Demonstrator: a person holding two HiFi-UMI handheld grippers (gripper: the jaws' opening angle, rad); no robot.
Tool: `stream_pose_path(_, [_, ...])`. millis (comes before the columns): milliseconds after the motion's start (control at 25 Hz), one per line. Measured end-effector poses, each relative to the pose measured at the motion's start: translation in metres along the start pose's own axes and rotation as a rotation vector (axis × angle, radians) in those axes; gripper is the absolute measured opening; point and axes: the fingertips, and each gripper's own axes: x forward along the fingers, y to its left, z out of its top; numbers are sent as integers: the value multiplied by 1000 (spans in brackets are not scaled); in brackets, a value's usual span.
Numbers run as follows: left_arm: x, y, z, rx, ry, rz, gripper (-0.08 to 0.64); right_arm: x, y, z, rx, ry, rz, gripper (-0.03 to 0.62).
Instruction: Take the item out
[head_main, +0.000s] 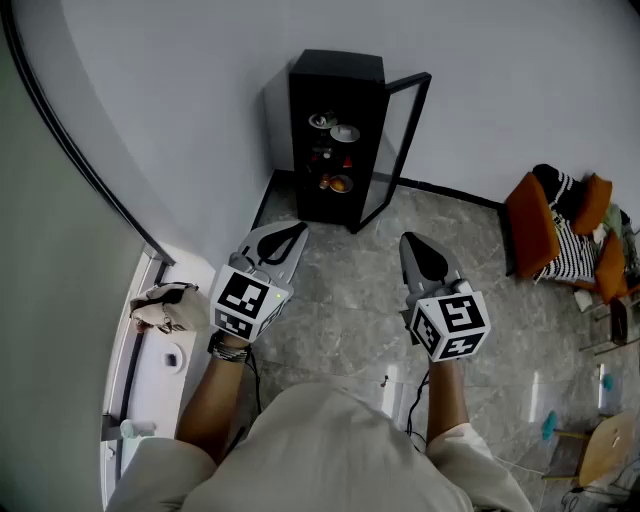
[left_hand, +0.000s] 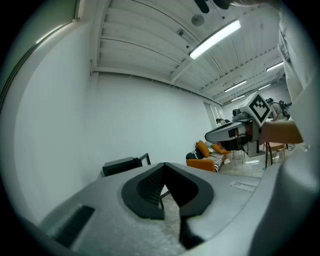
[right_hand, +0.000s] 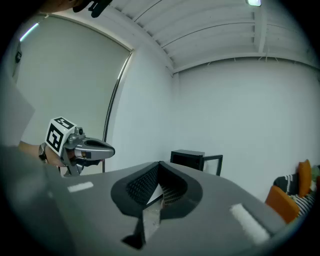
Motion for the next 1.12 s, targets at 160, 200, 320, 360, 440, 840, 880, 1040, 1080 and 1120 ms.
stream_pose_path(160, [5, -9, -2, 4, 5, 0, 3, -8, -8, 3, 54, -60, 24, 8])
stream_pose_path(200, [6, -11, -3, 2, 5, 2, 3, -10, -11, 4, 70, -72, 32, 8])
stream_pose_path(320, [12, -16, -3, -4, 5, 9, 3, -14, -19, 5, 88, -91, 54, 8])
stream_pose_path(360, [14, -19, -4, -5, 7, 9, 3, -16, -21, 4, 87, -93, 64, 8])
stream_pose_path(440, [20, -25, -7, -9, 13, 11, 3, -19, -25, -1, 89, -87, 88, 7])
stream_pose_path(840, [45, -41, -19, 8, 70, 48, 3, -14, -57, -26, 75, -49, 134, 8])
stream_pose_path(880, [50, -38, -19, 11, 69, 48, 3, -10, -62, -26, 69, -53, 131, 8])
stream_pose_path(1040, [75, -18, -28, 20, 75, 43, 3, 19, -80, -31, 61, -48, 117, 6])
stream_pose_path(1080, [83, -10, -33, 17, 75, 43, 3, 30, -85, -32, 68, -54, 112, 6])
stream_pose_path(1120, [93, -1, -37, 15, 73, 41, 3, 41, -92, -33, 75, -66, 103, 6])
